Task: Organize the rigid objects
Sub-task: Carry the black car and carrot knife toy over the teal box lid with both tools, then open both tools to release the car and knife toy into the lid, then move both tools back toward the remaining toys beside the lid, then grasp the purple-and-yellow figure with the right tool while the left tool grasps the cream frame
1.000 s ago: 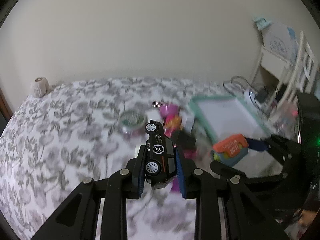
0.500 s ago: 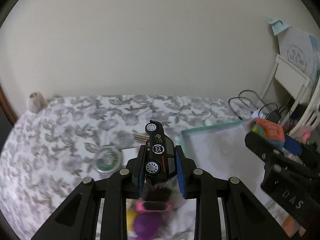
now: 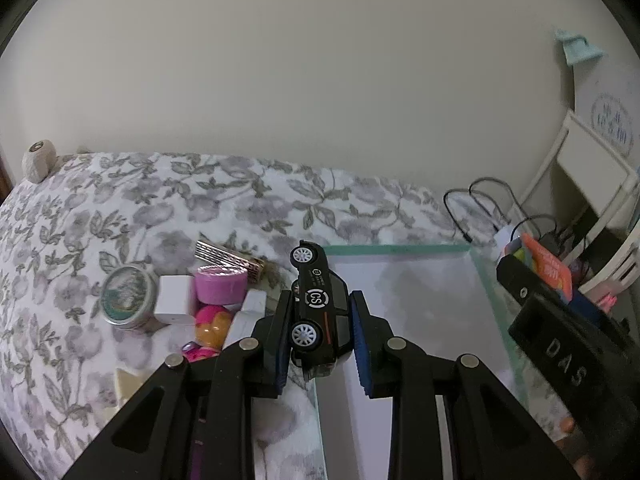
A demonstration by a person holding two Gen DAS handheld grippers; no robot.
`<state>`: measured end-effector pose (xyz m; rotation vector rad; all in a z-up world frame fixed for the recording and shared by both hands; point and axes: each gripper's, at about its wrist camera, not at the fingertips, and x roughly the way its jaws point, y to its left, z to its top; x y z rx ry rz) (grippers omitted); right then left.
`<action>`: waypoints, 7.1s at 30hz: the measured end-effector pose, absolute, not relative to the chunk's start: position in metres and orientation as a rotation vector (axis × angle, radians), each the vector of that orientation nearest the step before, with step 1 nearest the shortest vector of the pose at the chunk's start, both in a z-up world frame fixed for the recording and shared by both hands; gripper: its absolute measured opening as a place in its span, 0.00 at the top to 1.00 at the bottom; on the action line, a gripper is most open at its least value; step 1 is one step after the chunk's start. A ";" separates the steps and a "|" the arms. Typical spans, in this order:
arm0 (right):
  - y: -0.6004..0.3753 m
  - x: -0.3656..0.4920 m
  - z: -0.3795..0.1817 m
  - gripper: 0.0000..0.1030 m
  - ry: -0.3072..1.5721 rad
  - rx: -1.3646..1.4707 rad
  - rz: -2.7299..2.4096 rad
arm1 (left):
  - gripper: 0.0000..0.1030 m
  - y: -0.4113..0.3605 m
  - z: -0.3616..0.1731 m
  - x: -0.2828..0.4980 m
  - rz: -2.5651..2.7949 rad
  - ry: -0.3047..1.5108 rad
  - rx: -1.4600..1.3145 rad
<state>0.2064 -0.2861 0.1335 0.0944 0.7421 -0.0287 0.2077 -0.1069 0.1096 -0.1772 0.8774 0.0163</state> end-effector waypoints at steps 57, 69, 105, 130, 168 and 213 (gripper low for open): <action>-0.317 0.228 0.017 0.26 1.132 0.105 -0.064 | 0.55 -0.128 0.091 0.220 -0.037 1.034 -0.152; -0.315 0.225 0.042 0.00 1.059 0.117 -0.039 | 0.22 -0.107 0.097 0.222 0.095 1.031 -0.140; -0.224 0.181 0.132 0.00 1.014 0.075 0.215 | 0.02 0.023 0.136 0.157 0.350 1.055 -0.241; -0.159 0.152 0.097 0.00 1.163 -0.006 0.259 | 0.02 0.069 0.089 0.112 0.394 1.198 -0.432; -0.082 0.136 0.029 0.19 1.305 -0.024 0.450 | 0.03 0.108 0.048 0.120 0.420 1.267 -0.627; -0.142 0.151 0.023 0.26 1.350 0.061 0.473 | 0.42 0.037 0.009 0.177 0.240 1.267 -0.577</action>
